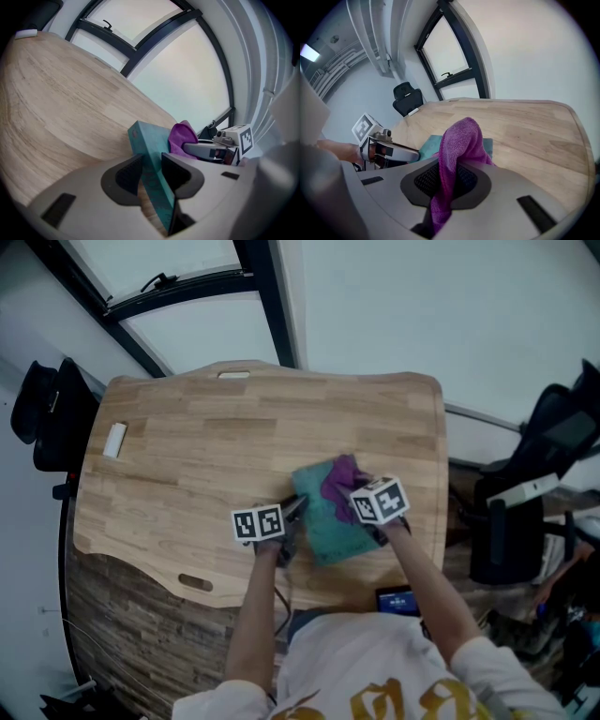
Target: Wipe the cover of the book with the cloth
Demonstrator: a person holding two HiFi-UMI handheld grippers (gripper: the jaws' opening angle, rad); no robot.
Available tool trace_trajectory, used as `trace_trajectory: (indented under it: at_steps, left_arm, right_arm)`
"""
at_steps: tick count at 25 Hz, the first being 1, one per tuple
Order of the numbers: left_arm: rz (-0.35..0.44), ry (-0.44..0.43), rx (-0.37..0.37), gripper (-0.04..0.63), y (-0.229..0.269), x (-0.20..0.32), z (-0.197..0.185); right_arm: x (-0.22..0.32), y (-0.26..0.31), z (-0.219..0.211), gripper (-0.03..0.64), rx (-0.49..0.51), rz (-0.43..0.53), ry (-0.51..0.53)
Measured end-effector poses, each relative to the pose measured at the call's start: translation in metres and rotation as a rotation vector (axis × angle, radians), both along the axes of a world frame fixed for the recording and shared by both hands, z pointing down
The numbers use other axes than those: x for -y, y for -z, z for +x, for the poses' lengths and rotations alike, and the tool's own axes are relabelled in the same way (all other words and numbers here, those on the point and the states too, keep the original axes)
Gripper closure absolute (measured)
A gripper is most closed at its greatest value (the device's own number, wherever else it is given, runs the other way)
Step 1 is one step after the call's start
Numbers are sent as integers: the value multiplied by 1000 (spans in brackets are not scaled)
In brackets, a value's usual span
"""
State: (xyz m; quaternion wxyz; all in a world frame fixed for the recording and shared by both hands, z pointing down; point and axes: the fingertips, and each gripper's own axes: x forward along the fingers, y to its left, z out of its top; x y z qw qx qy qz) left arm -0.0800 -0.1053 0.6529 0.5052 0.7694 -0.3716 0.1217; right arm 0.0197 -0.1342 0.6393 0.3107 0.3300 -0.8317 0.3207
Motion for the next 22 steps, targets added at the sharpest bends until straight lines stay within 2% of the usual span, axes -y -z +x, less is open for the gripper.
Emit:
trace_trajectory:
  at_steps: [3,6,13,18,20,22]
  left_arm:
    - [18,6,13,466,1,1,-1]
    - [60,31,42,466,3,-2,-2]
    - [251,131,149,466,38,3,-18]
    - [420,110,212,466,83,2,-9]
    - [458,112,214,469,96,-2,-4]
    - [483,128,227,505,105,-6,-4]
  right_arm:
    - [-2,4,1,584,5,27,-15]
    - [-10,16,-1,584,5,97,10]
    - [-21,44,5,584,-16,239,-30]
    - [-33,78,-1,584,-73,397,-42]
    - [-35,90,-2,584,-73,457,-62]
    - [-37,101,0,584,-59,503,-90]
